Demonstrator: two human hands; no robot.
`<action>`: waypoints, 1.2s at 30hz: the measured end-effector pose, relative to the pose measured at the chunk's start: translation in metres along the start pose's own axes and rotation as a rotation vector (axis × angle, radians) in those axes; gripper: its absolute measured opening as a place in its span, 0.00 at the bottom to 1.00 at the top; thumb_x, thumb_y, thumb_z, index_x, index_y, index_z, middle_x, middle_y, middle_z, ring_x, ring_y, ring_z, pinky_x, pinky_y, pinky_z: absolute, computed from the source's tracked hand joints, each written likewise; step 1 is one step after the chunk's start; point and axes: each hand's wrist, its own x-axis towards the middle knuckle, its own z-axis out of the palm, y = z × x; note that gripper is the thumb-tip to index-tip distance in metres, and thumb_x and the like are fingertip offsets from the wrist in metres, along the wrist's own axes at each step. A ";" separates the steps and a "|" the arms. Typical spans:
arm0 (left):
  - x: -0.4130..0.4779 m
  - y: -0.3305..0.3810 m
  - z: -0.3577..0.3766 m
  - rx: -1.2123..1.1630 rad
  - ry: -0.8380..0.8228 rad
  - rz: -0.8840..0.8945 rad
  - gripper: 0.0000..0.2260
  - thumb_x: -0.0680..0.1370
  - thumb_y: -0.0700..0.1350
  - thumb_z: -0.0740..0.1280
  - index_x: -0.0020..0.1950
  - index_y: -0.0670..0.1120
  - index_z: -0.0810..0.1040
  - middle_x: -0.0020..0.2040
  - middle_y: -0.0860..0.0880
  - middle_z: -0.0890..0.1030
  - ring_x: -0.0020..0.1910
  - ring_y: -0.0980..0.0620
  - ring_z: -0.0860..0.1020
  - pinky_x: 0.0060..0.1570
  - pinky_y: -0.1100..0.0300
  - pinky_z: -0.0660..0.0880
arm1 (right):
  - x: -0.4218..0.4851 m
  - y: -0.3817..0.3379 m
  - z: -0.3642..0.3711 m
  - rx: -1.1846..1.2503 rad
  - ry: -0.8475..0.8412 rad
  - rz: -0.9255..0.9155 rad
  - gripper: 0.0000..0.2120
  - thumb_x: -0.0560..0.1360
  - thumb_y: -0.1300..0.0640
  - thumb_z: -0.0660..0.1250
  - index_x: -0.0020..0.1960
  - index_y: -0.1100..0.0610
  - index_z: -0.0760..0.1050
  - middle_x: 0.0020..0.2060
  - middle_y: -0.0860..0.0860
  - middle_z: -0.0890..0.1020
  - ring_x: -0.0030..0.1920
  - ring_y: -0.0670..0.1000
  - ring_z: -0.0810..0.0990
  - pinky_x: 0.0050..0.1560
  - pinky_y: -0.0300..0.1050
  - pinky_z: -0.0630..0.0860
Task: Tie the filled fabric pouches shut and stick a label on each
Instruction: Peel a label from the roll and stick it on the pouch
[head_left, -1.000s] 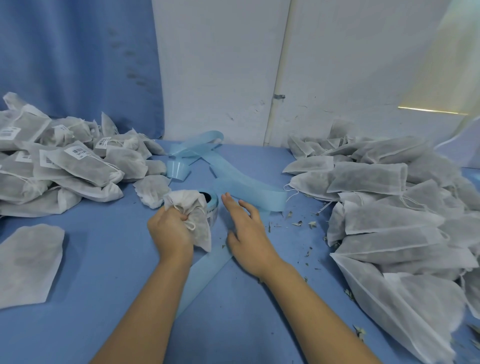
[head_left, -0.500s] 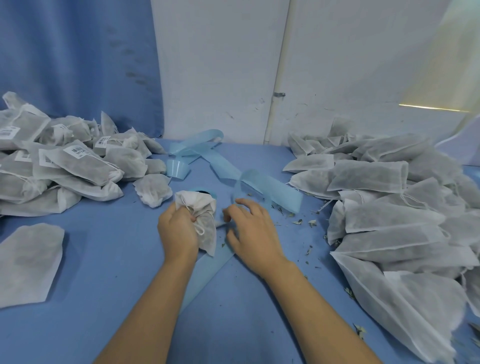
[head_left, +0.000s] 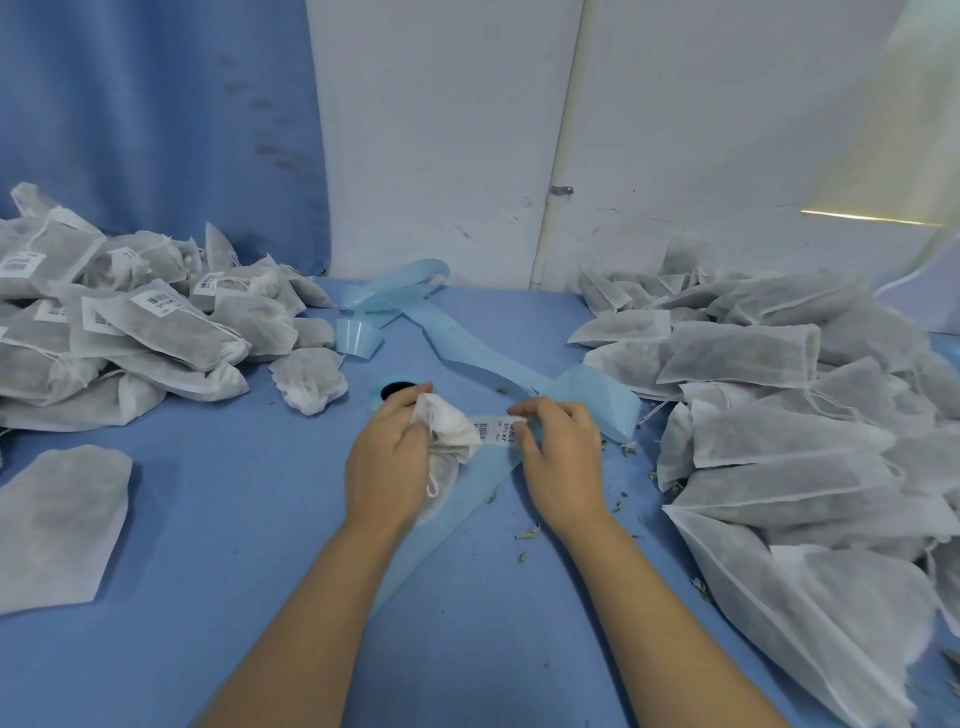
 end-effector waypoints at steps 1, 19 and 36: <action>0.000 0.000 0.001 0.036 -0.037 0.003 0.15 0.73 0.49 0.55 0.48 0.54 0.81 0.47 0.64 0.80 0.52 0.54 0.78 0.53 0.55 0.73 | -0.001 -0.001 -0.001 0.008 0.014 -0.022 0.09 0.78 0.61 0.63 0.55 0.53 0.79 0.42 0.36 0.68 0.56 0.48 0.69 0.58 0.42 0.64; -0.004 0.019 -0.003 -0.220 -0.315 -0.117 0.09 0.58 0.38 0.56 0.25 0.51 0.71 0.26 0.59 0.70 0.27 0.62 0.68 0.29 0.71 0.65 | -0.014 -0.014 0.003 0.248 -0.135 0.117 0.16 0.79 0.61 0.63 0.66 0.56 0.72 0.59 0.46 0.78 0.60 0.45 0.75 0.57 0.32 0.67; 0.001 0.014 -0.003 -0.249 -0.293 -0.176 0.20 0.59 0.39 0.57 0.45 0.30 0.73 0.43 0.44 0.72 0.43 0.49 0.70 0.46 0.57 0.65 | -0.006 -0.006 -0.002 0.841 -0.074 0.401 0.06 0.77 0.63 0.66 0.47 0.55 0.79 0.37 0.45 0.85 0.39 0.41 0.82 0.42 0.31 0.75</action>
